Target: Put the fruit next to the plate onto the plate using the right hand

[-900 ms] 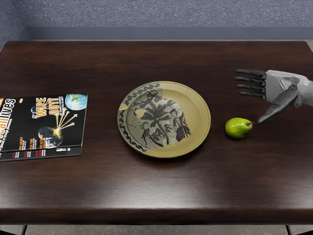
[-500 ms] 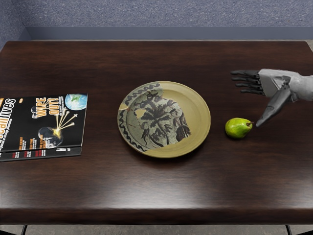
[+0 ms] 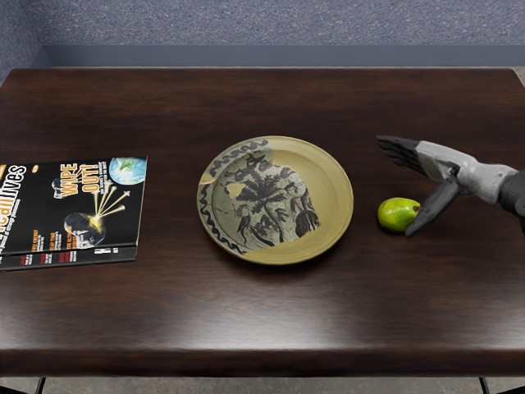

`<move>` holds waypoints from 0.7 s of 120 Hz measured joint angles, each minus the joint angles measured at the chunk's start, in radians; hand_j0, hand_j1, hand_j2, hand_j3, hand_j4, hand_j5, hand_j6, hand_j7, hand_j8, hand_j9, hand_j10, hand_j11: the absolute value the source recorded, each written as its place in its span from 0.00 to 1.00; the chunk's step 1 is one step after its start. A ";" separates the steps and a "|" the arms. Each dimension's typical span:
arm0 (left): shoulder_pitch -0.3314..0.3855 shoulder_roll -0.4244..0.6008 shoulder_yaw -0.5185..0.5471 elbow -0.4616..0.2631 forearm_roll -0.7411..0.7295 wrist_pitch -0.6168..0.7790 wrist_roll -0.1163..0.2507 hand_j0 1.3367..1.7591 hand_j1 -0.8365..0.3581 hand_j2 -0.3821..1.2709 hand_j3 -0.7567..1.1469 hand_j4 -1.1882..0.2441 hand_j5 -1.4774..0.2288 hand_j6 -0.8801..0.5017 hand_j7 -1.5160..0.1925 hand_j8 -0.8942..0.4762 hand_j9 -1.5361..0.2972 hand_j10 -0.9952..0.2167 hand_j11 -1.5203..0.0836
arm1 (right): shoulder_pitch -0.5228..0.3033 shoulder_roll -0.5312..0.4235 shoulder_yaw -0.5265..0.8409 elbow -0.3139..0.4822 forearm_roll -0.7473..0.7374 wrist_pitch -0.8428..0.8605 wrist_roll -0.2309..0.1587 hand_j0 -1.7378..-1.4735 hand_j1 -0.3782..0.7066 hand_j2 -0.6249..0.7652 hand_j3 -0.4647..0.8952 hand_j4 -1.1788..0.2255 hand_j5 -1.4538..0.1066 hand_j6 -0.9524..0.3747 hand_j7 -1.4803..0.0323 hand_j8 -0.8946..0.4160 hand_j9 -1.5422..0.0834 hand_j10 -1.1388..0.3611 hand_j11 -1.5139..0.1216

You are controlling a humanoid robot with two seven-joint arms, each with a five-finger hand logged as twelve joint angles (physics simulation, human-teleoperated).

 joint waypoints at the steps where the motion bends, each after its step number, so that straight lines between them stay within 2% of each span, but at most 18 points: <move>1: 0.000 0.000 0.000 0.000 0.000 0.000 0.000 0.76 0.99 0.23 0.40 0.83 0.86 0.63 0.88 0.65 0.84 0.82 0.94 | -0.003 0.001 0.000 0.000 0.000 -0.001 0.005 0.30 0.05 0.45 0.34 0.82 0.92 0.70 0.96 0.67 0.93 0.75 0.91; 11: 0.000 0.000 0.000 0.000 0.000 0.000 0.000 0.76 0.99 0.23 0.40 0.83 0.86 0.63 0.88 0.65 0.84 0.82 0.94 | -0.025 0.013 -0.003 -0.011 -0.001 -0.034 0.039 0.30 0.05 0.45 0.34 0.82 0.91 0.70 0.96 0.66 0.93 0.74 0.91; 34: 0.000 0.000 0.000 0.000 0.000 0.000 0.000 0.76 0.99 0.23 0.40 0.83 0.86 0.63 0.88 0.65 0.84 0.82 0.94 | -0.070 0.045 -0.003 -0.057 -0.001 -0.113 0.085 0.30 0.06 0.45 0.34 0.82 0.91 0.69 0.95 0.66 0.92 0.74 0.90; 47: 0.000 0.000 0.000 0.000 0.000 0.000 0.000 0.76 0.99 0.23 0.40 0.83 0.86 0.63 0.88 0.65 0.84 0.82 0.94 | -0.083 0.067 -0.005 -0.105 0.001 -0.145 0.124 0.30 0.10 0.44 0.34 0.79 0.87 0.66 0.92 0.63 0.89 0.71 0.87; 67: 0.000 0.000 0.000 0.000 0.000 0.000 0.000 0.76 0.99 0.23 0.40 0.83 0.86 0.63 0.88 0.65 0.84 0.82 0.94 | -0.089 0.109 -0.007 -0.172 -0.001 -0.160 0.151 0.30 0.16 0.43 0.34 0.75 0.83 0.62 0.87 0.59 0.85 0.68 0.83; 84: 0.000 0.000 0.000 0.000 0.000 0.000 0.000 0.76 0.99 0.23 0.40 0.83 0.86 0.63 0.88 0.65 0.84 0.82 0.94 | -0.091 0.116 -0.021 -0.196 -0.002 -0.158 0.182 0.30 0.19 0.43 0.34 0.73 0.81 0.60 0.85 0.57 0.83 0.66 0.81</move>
